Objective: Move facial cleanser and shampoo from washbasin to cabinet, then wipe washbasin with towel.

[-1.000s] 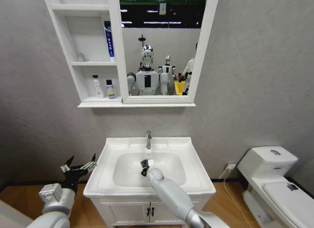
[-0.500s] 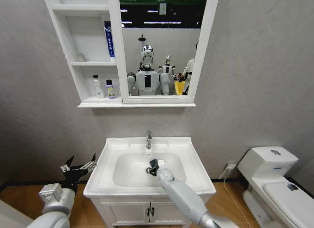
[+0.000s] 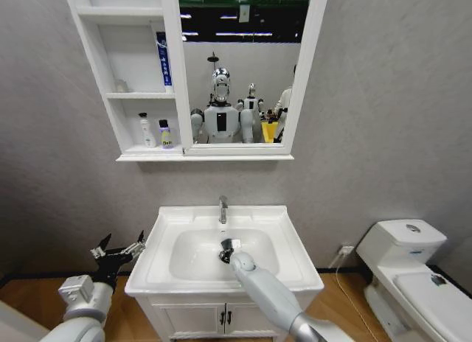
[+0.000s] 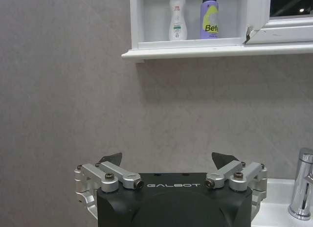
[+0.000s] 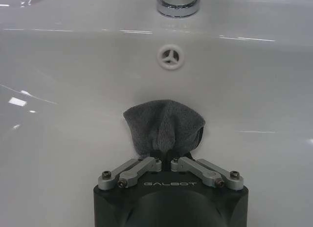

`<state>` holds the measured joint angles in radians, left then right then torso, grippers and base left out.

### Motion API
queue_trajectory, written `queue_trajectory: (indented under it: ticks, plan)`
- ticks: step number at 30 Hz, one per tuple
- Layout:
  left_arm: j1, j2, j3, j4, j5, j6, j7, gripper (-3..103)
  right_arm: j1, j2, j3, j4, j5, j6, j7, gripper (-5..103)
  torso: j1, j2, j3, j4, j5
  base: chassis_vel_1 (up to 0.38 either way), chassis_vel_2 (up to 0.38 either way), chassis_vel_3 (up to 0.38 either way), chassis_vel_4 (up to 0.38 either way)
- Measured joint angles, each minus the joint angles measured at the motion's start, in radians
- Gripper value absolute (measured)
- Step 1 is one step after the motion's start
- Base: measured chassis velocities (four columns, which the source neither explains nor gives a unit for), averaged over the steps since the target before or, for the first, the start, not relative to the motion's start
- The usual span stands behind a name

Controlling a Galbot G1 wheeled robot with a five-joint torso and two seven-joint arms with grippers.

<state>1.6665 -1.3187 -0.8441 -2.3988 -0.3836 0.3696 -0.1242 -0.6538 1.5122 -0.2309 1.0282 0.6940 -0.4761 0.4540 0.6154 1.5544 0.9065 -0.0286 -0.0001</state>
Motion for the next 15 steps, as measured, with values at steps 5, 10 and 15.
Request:
queue_trajectory:
  ticks: [5, 10, 15]
  plan:
    - [0.0, 0.0, 0.0, 0.0, 0.0, 0.0, 0.0, 100, 0.005, 0.025, -0.018, -0.002, 0.003, 0.001, 0.002, 3, 0.0, 0.0, 0.0, 0.0001, 0.0, 0.0, 0.0, 0.0, 0.0]
    - [0.0, 0.0, 0.0, 0.0, 0.0, 0.0, 0.0, 100, 0.007, 0.02, -0.018, 0.003, 0.006, 0.001, 0.005, 3, 0.0, 0.0, 0.0, 0.0002, 0.0002, 0.0, 0.0, 0.0, 0.0]
    - [0.0, 0.0, 0.0, 0.0, 0.0, 0.0, 0.0, 100, -0.014, -0.027, -0.004, 0.039, 0.01, 0.0, 0.013, 3, 0.0, 0.0, 0.0, 0.0, 0.0003, 0.0, 0.0, 0.0, 0.0]
